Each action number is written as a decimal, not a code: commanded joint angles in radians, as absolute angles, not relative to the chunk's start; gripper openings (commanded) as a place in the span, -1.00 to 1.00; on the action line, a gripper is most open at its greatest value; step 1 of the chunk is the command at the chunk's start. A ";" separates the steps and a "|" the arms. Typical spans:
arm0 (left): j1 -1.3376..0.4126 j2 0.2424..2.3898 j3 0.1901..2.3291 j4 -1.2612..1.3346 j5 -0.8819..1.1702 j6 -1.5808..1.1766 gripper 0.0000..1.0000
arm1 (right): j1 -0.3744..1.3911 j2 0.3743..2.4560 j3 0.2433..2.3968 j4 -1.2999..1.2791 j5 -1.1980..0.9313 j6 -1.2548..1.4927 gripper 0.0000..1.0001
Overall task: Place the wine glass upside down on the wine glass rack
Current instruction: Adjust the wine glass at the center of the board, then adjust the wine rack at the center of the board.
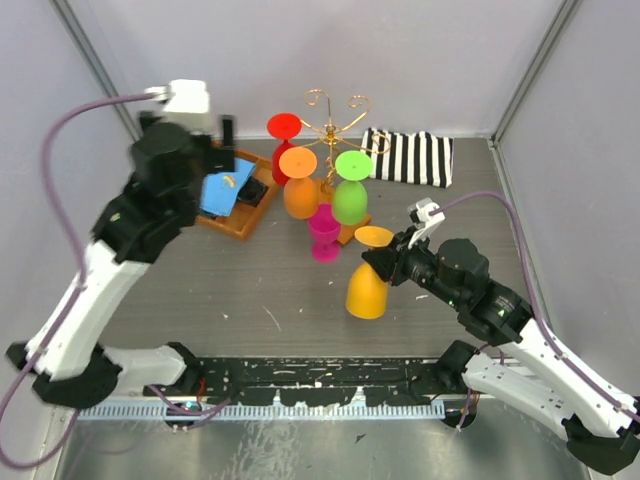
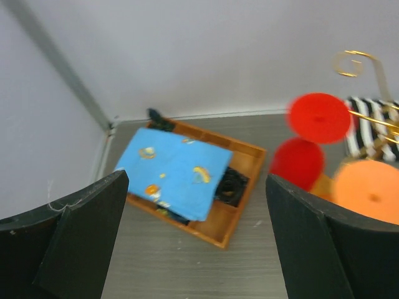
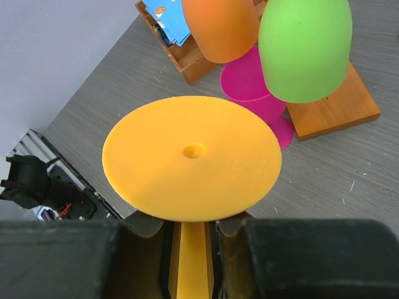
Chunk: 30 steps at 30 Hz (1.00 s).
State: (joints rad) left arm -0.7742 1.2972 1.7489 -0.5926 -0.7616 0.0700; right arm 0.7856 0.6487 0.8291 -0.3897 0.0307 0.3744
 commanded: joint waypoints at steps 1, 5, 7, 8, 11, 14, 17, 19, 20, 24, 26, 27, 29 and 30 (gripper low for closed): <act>-0.597 1.124 1.634 -0.608 -0.727 -0.061 0.96 | 0.788 0.655 0.829 -0.327 0.013 0.394 -0.99; -0.473 1.080 1.538 -0.663 -0.650 -0.138 0.96 | 0.787 0.658 0.825 -0.325 0.009 0.394 -0.99; -0.401 1.089 1.495 -0.679 -0.588 -0.190 0.96 | 0.788 0.659 0.823 -0.324 0.007 0.394 -0.99; -0.350 1.099 1.467 -0.687 -0.523 -0.224 0.96 | 0.788 0.658 0.823 -0.326 0.006 0.394 -0.99; -0.176 1.139 1.413 -0.701 -0.360 -0.328 0.96 | 0.788 0.653 0.823 -0.328 0.003 0.397 -0.99; -0.084 1.180 1.388 -0.721 -0.218 -0.397 0.96 | 0.787 0.645 0.817 -0.333 0.004 0.397 -0.99; -0.066 1.255 1.412 -0.810 -0.134 -0.423 0.96 | 0.787 0.640 0.807 -0.336 0.009 0.398 -0.99; -0.065 1.354 1.455 -0.905 -0.095 -0.438 0.96 | 0.787 0.641 0.801 -0.331 0.005 0.400 -0.99; -0.065 1.395 1.487 -0.962 -0.094 -0.453 0.96 | 0.787 0.642 0.800 -0.330 0.001 0.402 -0.99; -0.058 1.566 1.645 -1.172 -0.088 -0.520 0.96 | 0.788 0.649 0.792 -0.324 -0.009 0.403 -0.99; -0.058 1.593 1.676 -1.181 -0.050 -0.498 0.96 | 0.788 0.650 0.789 -0.321 -0.011 0.405 -0.99; -0.058 1.581 1.664 -1.153 -0.043 -0.491 0.96 | 0.787 0.650 0.787 -0.321 -0.010 0.405 -0.99; -0.059 1.485 1.591 -1.033 -0.050 -0.496 0.96 | 0.787 0.650 0.786 -0.322 -0.007 0.404 -0.99; -0.060 1.429 1.540 -0.951 -0.057 -0.499 0.96 | 0.788 0.649 0.785 -0.323 -0.003 0.403 -0.99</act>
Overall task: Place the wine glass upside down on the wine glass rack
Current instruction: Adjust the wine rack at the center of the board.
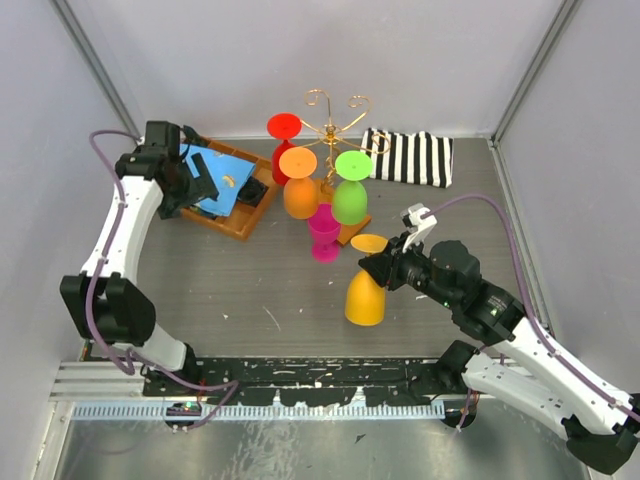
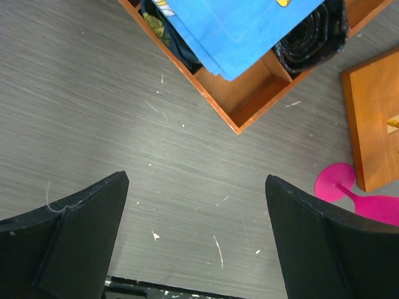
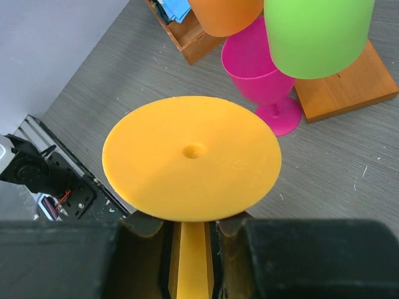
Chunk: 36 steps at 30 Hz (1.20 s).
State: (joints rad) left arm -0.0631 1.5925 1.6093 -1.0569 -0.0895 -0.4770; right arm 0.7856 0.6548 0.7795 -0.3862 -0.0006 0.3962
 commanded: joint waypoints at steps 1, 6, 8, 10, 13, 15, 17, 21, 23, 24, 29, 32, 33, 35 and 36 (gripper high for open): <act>-0.060 1.376 1.494 -0.870 -0.050 -0.497 0.96 | 0.788 0.649 0.784 -0.324 0.000 0.403 -0.99; -0.059 1.236 1.485 -0.718 0.020 -0.405 0.96 | 0.787 0.655 0.780 -0.321 0.000 0.403 -0.99; -0.060 1.214 1.540 -0.728 0.044 -0.377 0.96 | 0.788 0.658 0.781 -0.322 -0.001 0.402 -0.99; -0.060 1.175 1.562 -0.692 0.022 -0.399 0.96 | 0.787 0.660 0.780 -0.321 -0.002 0.402 -0.99; -0.059 1.100 1.533 -0.577 0.004 -0.449 0.96 | 0.788 0.660 0.779 -0.322 0.000 0.403 -0.99; -0.060 1.080 1.524 -0.515 0.032 -0.468 0.96 | 0.787 0.658 0.778 -0.322 0.000 0.405 -0.99; -0.060 1.086 1.542 -0.485 0.090 -0.470 0.96 | 0.787 0.657 0.778 -0.324 0.001 0.405 -0.99; -0.146 1.143 1.634 -0.536 0.053 -0.472 0.96 | 0.788 0.652 0.780 -0.332 0.013 0.401 -0.99; -0.270 1.173 1.680 -0.569 -0.072 -0.430 0.96 | 0.787 0.651 0.780 -0.333 0.017 0.400 -0.99; -0.343 1.188 1.693 -0.575 -0.141 -0.407 0.96 | 0.788 0.652 0.779 -0.334 0.017 0.400 -0.99; -0.555 1.317 1.781 -0.589 -0.312 -0.351 0.96 | 0.788 0.651 0.779 -0.344 0.018 0.399 -0.99; -0.639 1.398 1.841 -0.583 -0.356 -0.336 0.96 | 0.788 0.643 0.779 -0.357 0.029 0.397 -0.99; -0.666 1.427 1.863 -0.580 -0.373 -0.327 0.96 | 0.787 0.638 0.779 -0.360 0.035 0.397 -0.99; -0.724 1.497 1.926 -0.578 -0.430 -0.300 0.96 | 0.788 0.630 0.778 -0.368 0.046 0.397 -0.99; -0.750 1.534 1.950 -0.585 -0.458 -0.288 0.96 | 0.787 0.627 0.776 -0.370 0.050 0.397 -0.99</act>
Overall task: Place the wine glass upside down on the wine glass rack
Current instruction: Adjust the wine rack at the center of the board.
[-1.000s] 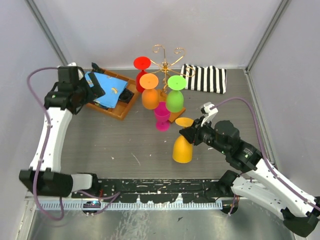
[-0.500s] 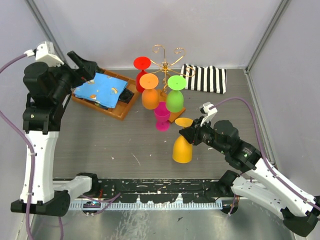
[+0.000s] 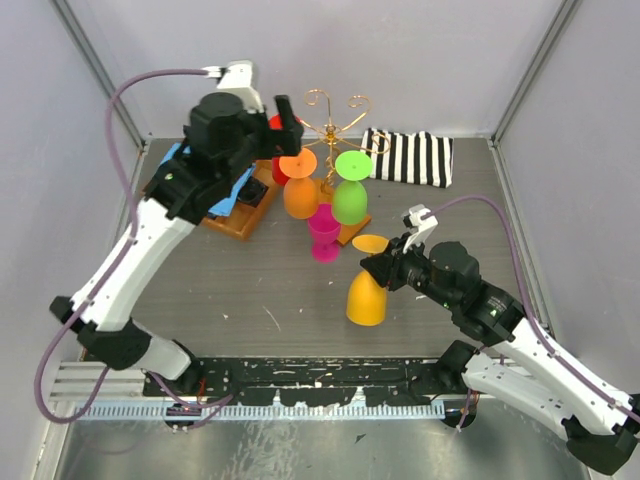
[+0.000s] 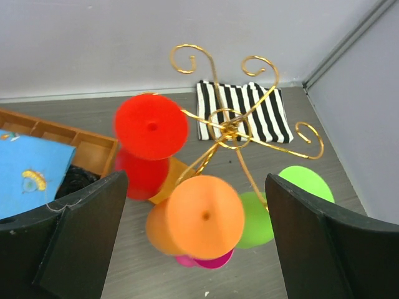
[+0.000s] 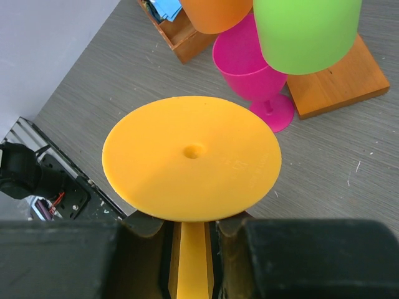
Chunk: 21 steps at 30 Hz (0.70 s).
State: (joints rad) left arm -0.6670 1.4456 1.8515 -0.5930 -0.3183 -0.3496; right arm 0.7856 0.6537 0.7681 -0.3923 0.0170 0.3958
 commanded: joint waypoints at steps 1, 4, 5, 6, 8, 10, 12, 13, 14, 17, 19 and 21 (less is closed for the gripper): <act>-0.770 1.570 1.999 -0.595 -0.478 -0.281 0.96 | 0.788 0.623 0.776 -0.373 0.053 0.397 -0.99; -0.813 1.686 2.129 -0.645 -0.529 -0.254 0.92 | 0.788 0.620 0.777 -0.379 0.056 0.399 -0.99; -0.825 1.722 2.179 -0.668 -0.551 -0.247 0.87 | 0.788 0.619 0.778 -0.379 0.057 0.400 -0.99; -0.839 1.761 2.223 -0.693 -0.574 -0.240 0.83 | 0.787 0.617 0.776 -0.381 0.057 0.401 -0.99; -0.850 1.828 2.304 -0.733 -0.617 -0.237 0.80 | 0.788 0.615 0.774 -0.382 0.057 0.404 -0.99; -0.855 1.882 2.360 -0.756 -0.637 -0.243 0.77 | 0.788 0.612 0.769 -0.381 0.057 0.408 -0.99; -0.855 1.919 2.392 -0.761 -0.654 -0.260 0.76 | 0.787 0.612 0.767 -0.382 0.055 0.409 -0.99; -0.856 1.934 2.400 -0.756 -0.662 -0.264 0.76 | 0.788 0.613 0.766 -0.382 0.055 0.410 -0.99; -0.856 1.948 2.408 -0.750 -0.666 -0.264 0.76 | 0.788 0.614 0.766 -0.383 0.054 0.410 -0.99; -0.855 1.994 2.448 -0.743 -0.677 -0.259 0.64 | 0.788 0.614 0.764 -0.382 0.055 0.408 -0.99; -0.856 2.036 2.486 -0.751 -0.678 -0.253 0.54 | 0.787 0.615 0.764 -0.381 0.055 0.406 -0.99; -0.855 2.064 2.515 -0.754 -0.678 -0.252 0.41 | 0.787 0.618 0.765 -0.382 0.051 0.403 -0.99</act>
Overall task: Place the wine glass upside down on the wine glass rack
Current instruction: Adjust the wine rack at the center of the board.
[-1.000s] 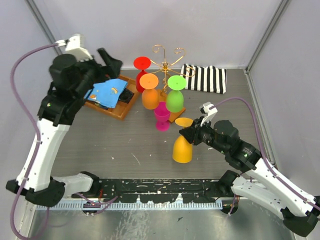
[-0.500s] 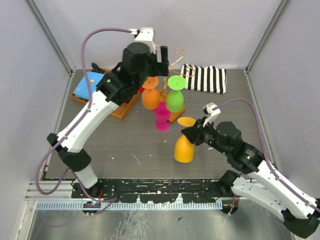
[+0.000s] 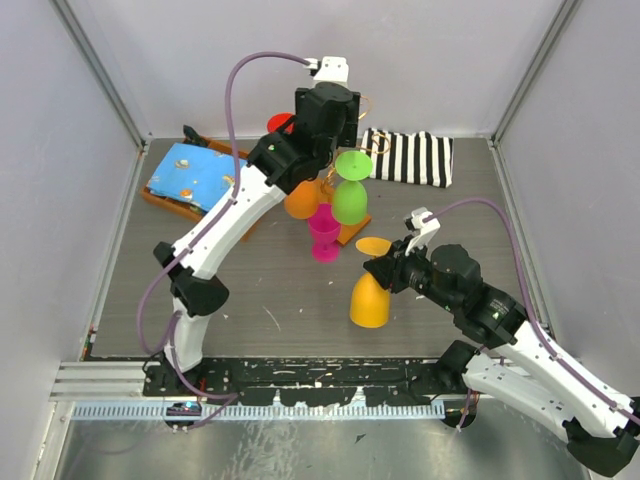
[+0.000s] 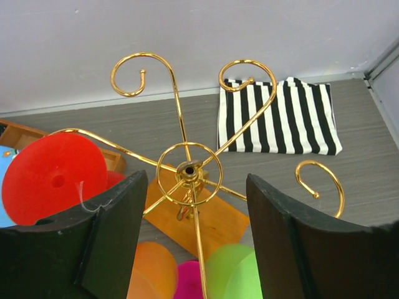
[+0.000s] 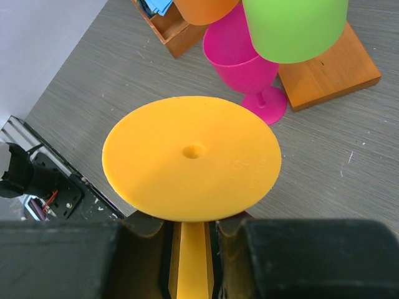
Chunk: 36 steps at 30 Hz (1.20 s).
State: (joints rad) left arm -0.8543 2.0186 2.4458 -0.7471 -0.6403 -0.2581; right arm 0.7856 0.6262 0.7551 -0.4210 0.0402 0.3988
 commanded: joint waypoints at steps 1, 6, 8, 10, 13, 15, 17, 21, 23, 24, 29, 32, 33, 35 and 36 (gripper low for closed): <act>-0.855 2.075 2.520 -0.752 -0.683 -0.252 0.36 | 0.787 0.620 0.765 -0.383 0.050 0.401 -0.99; -0.855 2.100 2.521 -0.736 -0.717 -0.249 0.29 | 0.788 0.638 0.767 -0.383 0.046 0.391 -0.99; -0.855 2.107 2.520 -0.732 -0.738 -0.246 0.31 | 0.787 0.642 0.766 -0.381 0.045 0.389 -0.99; -0.853 2.111 2.519 -0.723 -0.749 -0.241 0.31 | 0.787 0.647 0.764 -0.379 0.043 0.386 -0.99; -0.846 2.118 2.517 -0.709 -0.746 -0.241 0.27 | 0.787 0.653 0.763 -0.375 0.042 0.383 -0.99; -0.840 2.124 2.518 -0.703 -0.741 -0.244 0.21 | 0.787 0.655 0.761 -0.373 0.041 0.382 -0.99; -0.833 2.131 2.515 -0.699 -0.732 -0.250 0.16 | 0.788 0.656 0.759 -0.369 0.042 0.382 -0.99; -0.818 2.143 2.510 -0.692 -0.712 -0.262 0.06 | 0.787 0.666 0.755 -0.364 0.043 0.377 -0.99; -0.813 2.149 2.510 -0.692 -0.705 -0.268 0.03 | 0.787 0.673 0.755 -0.363 0.043 0.374 -0.99; -0.810 2.153 2.510 -0.691 -0.702 -0.268 0.03 | 0.788 0.676 0.753 -0.361 0.042 0.374 -0.99; -0.807 2.163 2.512 -0.686 -0.688 -0.273 0.01 | 0.787 0.687 0.749 -0.351 0.034 0.372 -0.99; -0.807 2.168 2.511 -0.689 -0.680 -0.280 -0.07 | 0.787 0.688 0.749 -0.353 0.032 0.371 -0.99; -0.806 2.170 2.511 -0.692 -0.678 -0.283 -0.10 | 0.787 0.687 0.748 -0.352 0.032 0.371 -0.99; -0.806 2.171 2.511 -0.697 -0.676 -0.286 -0.14 | 0.787 0.686 0.747 -0.353 0.034 0.371 -0.99; -0.806 2.171 2.511 -0.700 -0.676 -0.288 -0.17 | 0.788 0.685 0.747 -0.354 0.035 0.371 -0.99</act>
